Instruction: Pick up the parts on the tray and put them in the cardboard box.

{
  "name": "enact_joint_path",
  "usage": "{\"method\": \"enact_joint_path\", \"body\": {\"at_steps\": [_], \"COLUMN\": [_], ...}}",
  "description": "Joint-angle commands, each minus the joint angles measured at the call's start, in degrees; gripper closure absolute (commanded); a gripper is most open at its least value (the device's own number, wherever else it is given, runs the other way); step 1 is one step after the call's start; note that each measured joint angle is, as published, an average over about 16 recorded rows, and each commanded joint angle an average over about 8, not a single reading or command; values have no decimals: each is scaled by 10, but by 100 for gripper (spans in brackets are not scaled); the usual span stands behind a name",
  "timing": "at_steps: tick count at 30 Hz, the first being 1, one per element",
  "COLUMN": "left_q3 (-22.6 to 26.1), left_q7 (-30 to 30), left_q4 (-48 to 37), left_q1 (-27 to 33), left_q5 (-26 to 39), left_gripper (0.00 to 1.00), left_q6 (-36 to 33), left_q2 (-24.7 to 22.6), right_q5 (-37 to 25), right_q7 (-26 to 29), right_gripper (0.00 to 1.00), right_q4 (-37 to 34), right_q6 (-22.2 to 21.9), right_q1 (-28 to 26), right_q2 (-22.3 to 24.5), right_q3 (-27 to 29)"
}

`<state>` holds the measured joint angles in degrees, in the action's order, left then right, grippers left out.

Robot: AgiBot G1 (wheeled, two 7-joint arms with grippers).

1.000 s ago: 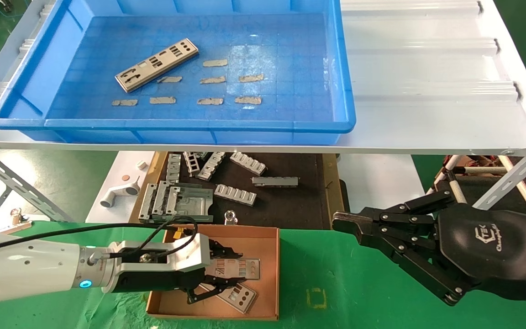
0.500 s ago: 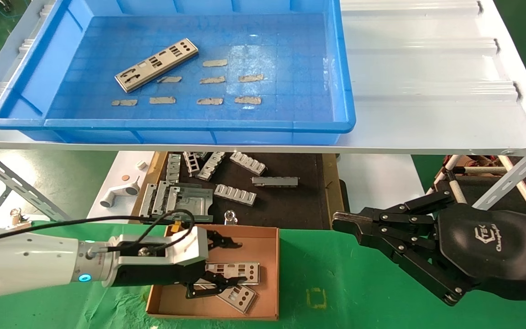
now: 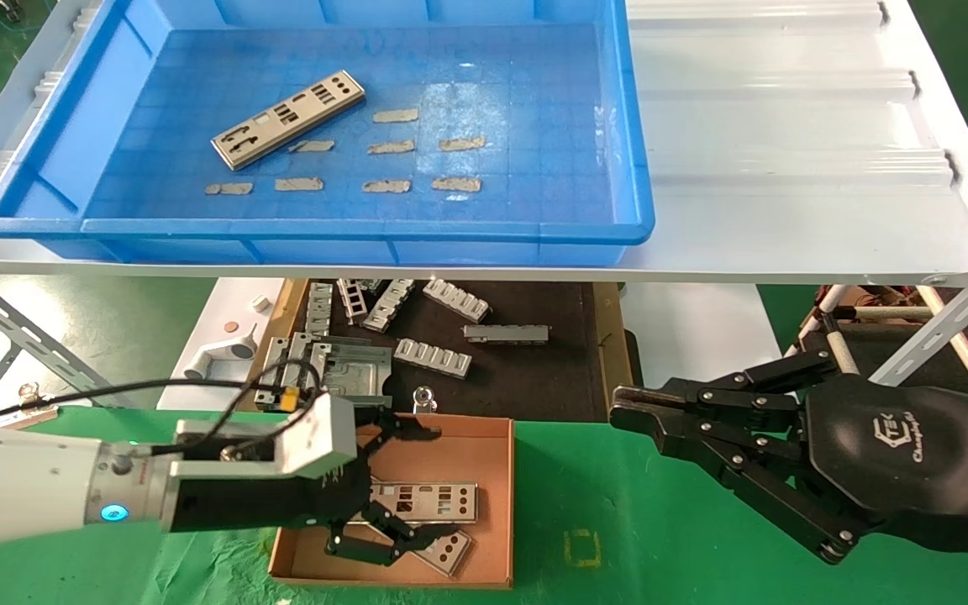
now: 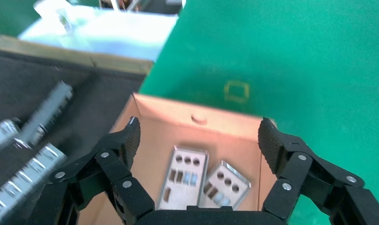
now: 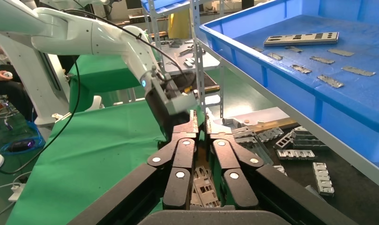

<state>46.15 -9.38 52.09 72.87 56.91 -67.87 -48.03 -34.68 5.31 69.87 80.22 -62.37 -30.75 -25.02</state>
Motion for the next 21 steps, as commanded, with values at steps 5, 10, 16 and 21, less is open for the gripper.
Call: {"method": "enact_joint_path", "body": {"at_steps": [5,10,16,21], "left_q3": [-36,-66,-102,-132], "left_q7": [24,44,68,88], "left_q4": [26,47,73,94], "left_q1": [-13,-25,-38,-50], "left_q5": [-18,-33,-51,-66], "left_gripper": [0,0,0,0], "left_q6": [-21,-39,-61,-78], "left_q2": [15,29,44,57], "right_q5": [0,0,0,0], "right_q7": [0,0,0,0], "right_gripper": [0,0,0,0], "right_q4": [0,0,0,0], "right_q6": [0,0,0,0], "right_q1": [0,0,0,0], "right_q2": [0,0,0,0], "right_q3": [0,0,0,0]}}
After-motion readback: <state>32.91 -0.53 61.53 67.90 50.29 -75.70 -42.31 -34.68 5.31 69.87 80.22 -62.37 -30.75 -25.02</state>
